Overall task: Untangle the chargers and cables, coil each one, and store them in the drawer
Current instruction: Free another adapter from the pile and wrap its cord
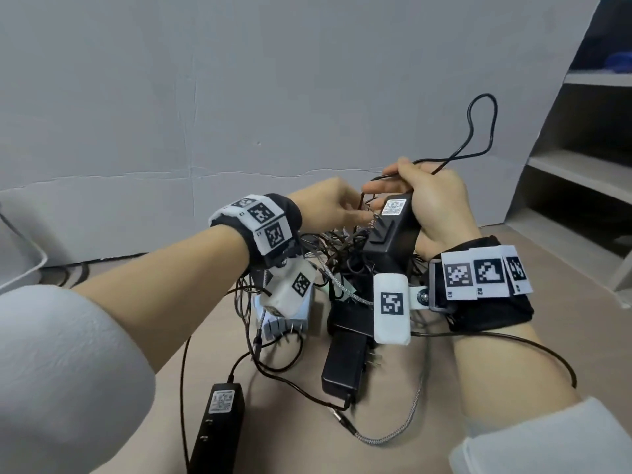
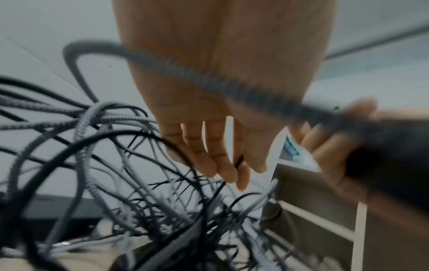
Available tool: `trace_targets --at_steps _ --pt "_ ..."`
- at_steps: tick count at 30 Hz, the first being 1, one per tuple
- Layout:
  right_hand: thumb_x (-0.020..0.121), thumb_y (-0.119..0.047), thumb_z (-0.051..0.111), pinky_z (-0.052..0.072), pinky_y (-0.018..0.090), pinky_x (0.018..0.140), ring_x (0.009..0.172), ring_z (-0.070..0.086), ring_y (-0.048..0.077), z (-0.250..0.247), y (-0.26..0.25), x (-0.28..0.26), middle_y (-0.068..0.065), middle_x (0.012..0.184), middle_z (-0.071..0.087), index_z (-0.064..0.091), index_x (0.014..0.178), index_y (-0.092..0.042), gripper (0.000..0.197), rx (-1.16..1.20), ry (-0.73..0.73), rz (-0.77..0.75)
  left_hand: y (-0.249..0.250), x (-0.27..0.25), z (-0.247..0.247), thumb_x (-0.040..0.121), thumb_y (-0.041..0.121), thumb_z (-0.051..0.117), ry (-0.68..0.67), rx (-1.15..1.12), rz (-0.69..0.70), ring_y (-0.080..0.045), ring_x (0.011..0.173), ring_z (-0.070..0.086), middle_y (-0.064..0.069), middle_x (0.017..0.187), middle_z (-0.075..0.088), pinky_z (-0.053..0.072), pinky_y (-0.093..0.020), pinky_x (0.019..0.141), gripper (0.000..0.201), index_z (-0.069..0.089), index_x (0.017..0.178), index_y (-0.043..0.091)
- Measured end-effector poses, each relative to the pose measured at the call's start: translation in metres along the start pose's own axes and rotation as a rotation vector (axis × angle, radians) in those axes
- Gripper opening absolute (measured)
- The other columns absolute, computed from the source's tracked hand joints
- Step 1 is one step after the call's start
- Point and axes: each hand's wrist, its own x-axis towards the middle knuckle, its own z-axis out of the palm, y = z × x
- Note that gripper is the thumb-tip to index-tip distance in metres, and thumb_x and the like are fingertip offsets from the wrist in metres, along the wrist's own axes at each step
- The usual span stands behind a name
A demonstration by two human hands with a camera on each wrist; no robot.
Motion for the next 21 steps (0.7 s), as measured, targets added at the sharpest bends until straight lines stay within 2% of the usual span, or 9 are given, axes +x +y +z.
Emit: trace_targets --at_steps 3,5,7,10,12,14,19,21 --pt "0.107 -0.017 0.045 0.052 0.026 0.045 0.046 0.062 0.019 0.0 -0.002 -0.003 0.014 0.066 0.07 0.057 0.101 0.001 0.022 0.036 0.009 -0.003 -0.008 0.004 0.018 0.096 0.023 0.058 -0.059 0.184 -0.087 -0.005 0.061 0.048 0.01 0.067 0.053 0.034 -0.023 0.056 0.028 0.054 0.068 0.025" --pt "0.106 -0.016 0.046 0.051 0.026 0.045 0.046 0.062 0.02 0.001 -0.002 -0.003 0.014 0.064 0.067 0.057 0.096 0.0 0.022 0.052 0.02 0.003 -0.012 0.004 0.022 0.097 0.023 0.058 -0.08 0.203 -0.1 -0.008 0.062 0.048 0.01 0.067 0.053 0.033 -0.021 0.054 0.031 0.053 0.066 0.026" --pt "0.104 -0.014 0.047 0.051 0.026 0.045 0.046 0.062 0.022 0.001 -0.002 -0.003 0.012 0.062 0.064 0.055 0.089 -0.003 0.02 0.077 0.045 0.014 -0.015 0.004 0.016 0.097 0.024 0.06 -0.065 0.187 -0.09 -0.004 0.059 0.049 0.011 0.065 0.055 0.034 -0.015 0.05 0.03 0.059 0.067 0.026" --pt "0.101 -0.013 0.049 0.05 0.028 0.045 0.046 0.063 0.024 -0.003 -0.003 0.0 0.009 0.059 0.062 0.051 0.085 -0.007 0.017 0.122 0.092 0.023 -0.019 0.008 -0.005 0.097 0.026 0.065 0.053 0.059 -0.084 0.002 0.055 0.057 0.008 0.071 0.068 0.037 -0.006 0.049 0.017 0.075 0.086 0.017" --pt "0.101 -0.018 0.053 0.051 0.029 0.047 0.046 0.062 0.025 -0.005 -0.004 0.001 0.01 0.061 0.06 0.048 0.084 -0.009 0.02 0.162 0.094 0.026 -0.02 0.009 -0.021 0.097 0.025 0.066 0.142 -0.018 -0.069 0.004 0.058 0.062 0.005 0.078 0.074 0.046 -0.009 0.055 0.017 0.077 0.093 0.013" --pt "0.102 -0.022 0.056 0.051 0.03 0.049 0.047 0.061 0.024 -0.005 -0.003 0.002 0.011 0.065 0.059 0.047 0.085 -0.009 0.023 0.17 0.079 0.017 -0.017 0.009 -0.037 0.098 0.022 0.064 0.202 -0.017 -0.033 -0.001 0.065 0.066 0.002 0.08 0.076 0.053 -0.015 0.063 0.018 0.077 0.096 0.01" --pt "0.102 -0.016 0.055 0.05 0.027 0.047 0.046 0.06 0.022 0.003 -0.001 -0.001 0.016 0.072 0.064 0.057 0.099 -0.007 0.009 0.102 0.006 0.006 -0.001 0.0 -0.067 0.1 0.017 0.057 0.443 -0.088 0.066 -0.009 0.067 0.069 -0.007 0.081 0.076 0.056 -0.029 0.063 0.022 0.073 0.092 0.004" --pt "0.1 -0.015 0.058 0.05 0.028 0.046 0.046 0.061 0.022 0.007 -0.001 -0.003 0.015 0.077 0.067 0.061 0.107 -0.009 0.01 0.054 -0.026 0.012 0.005 -0.004 -0.074 0.1 0.015 0.056 0.517 -0.112 0.101 -0.012 0.066 0.068 -0.008 0.079 0.075 0.056 -0.034 0.062 0.022 0.071 0.092 0.002"
